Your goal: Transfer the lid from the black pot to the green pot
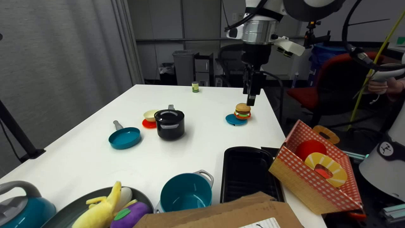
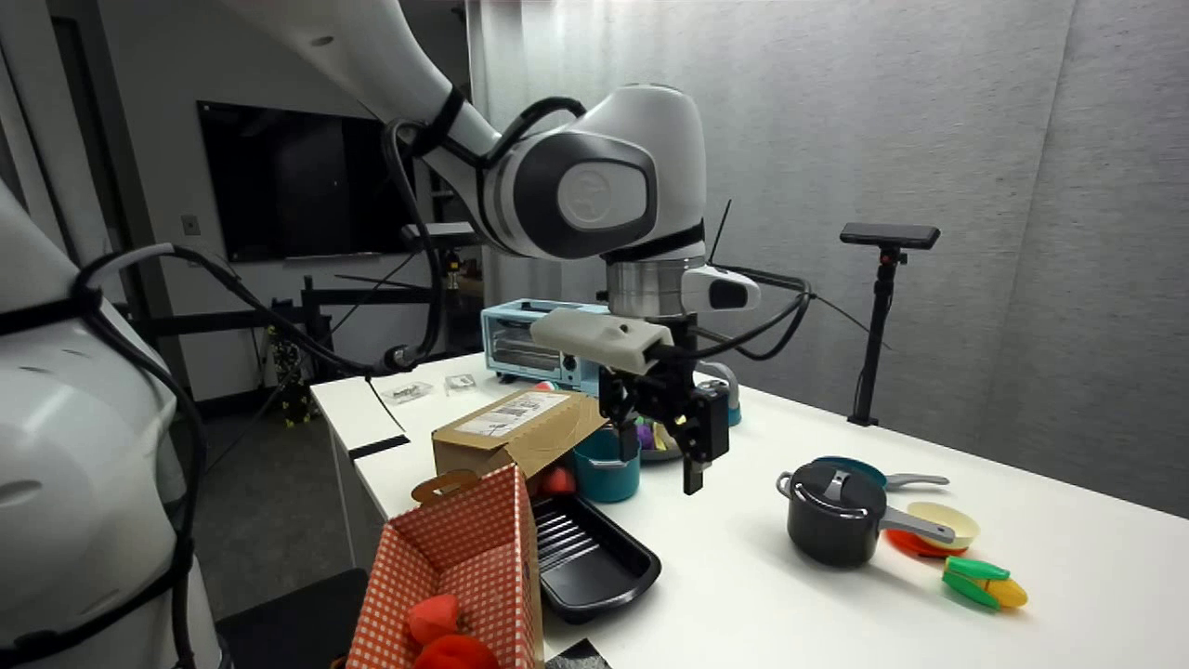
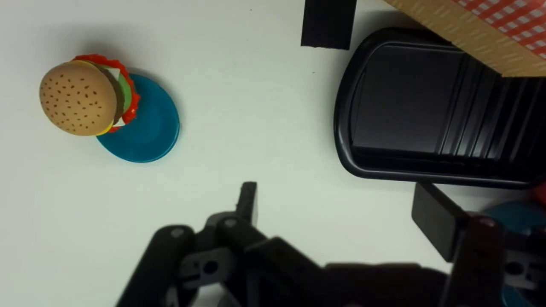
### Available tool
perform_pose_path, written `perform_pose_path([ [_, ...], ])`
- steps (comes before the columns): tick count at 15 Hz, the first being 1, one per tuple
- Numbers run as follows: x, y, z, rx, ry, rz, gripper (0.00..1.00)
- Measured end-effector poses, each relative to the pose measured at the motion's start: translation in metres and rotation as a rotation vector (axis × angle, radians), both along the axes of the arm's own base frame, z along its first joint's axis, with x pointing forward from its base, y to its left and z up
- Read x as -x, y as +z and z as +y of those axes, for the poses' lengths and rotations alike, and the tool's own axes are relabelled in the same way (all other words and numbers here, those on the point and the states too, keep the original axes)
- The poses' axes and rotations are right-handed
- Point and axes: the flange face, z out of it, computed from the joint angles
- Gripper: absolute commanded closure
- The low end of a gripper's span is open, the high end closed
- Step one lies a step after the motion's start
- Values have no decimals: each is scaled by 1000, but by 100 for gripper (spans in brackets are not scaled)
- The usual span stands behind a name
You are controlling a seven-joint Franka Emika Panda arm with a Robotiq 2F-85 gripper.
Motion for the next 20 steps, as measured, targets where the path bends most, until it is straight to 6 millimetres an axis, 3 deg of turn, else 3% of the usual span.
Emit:
perform_pose_path([
  [7,-55,-3,-13,29,-42,-53,10],
  [8,-62,-2,-15,33,-46,-62,9],
  [9,-70,0,-17,37,-52,-72,3],
  [10,-77,1,-18,40,-59,-80,2],
  [11,-83,1,-19,42,-67,-85,7],
  [12,-88,2,-20,44,-76,-89,2],
  [20,-97,1,-21,47,-83,-91,2],
])
